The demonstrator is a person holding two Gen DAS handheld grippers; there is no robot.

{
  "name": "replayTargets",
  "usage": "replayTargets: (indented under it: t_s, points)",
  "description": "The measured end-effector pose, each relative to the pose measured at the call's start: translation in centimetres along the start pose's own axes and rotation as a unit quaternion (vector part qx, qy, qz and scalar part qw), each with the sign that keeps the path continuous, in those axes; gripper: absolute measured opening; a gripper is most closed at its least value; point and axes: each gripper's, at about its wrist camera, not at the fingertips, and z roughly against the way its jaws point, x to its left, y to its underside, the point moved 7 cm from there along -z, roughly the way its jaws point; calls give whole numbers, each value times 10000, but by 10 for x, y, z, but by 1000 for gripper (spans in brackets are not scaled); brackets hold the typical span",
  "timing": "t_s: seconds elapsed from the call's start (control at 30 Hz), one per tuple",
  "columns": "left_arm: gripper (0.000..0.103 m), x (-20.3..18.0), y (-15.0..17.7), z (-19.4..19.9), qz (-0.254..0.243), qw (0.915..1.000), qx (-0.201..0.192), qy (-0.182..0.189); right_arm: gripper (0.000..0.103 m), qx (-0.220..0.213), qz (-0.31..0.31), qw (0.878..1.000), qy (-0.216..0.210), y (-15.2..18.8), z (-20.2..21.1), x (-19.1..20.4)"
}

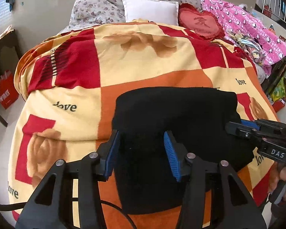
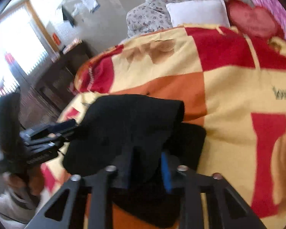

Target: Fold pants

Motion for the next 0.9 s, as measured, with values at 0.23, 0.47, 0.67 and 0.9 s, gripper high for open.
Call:
replayTargets:
  t_s: [0.23, 0.47, 0.67, 0.9]
  points:
    - [51, -10, -3, -6, -104, 9999, -64, -3, 8, 32, 133, 9988, 471, -6, 16, -17]
    - [51, -10, -4, -4, -46, 10000, -14, 2, 13, -342, -8, 9989, 313, -12, 41, -8]
    - [51, -8, -1, -1, -3, 10000, 3, -37, 46, -39, 435, 9990, -24, -2, 33, 30]
    - [51, 10, 3, 15, 87, 9999, -30, 48, 47, 300, 727, 9953, 561, 32, 13, 17]
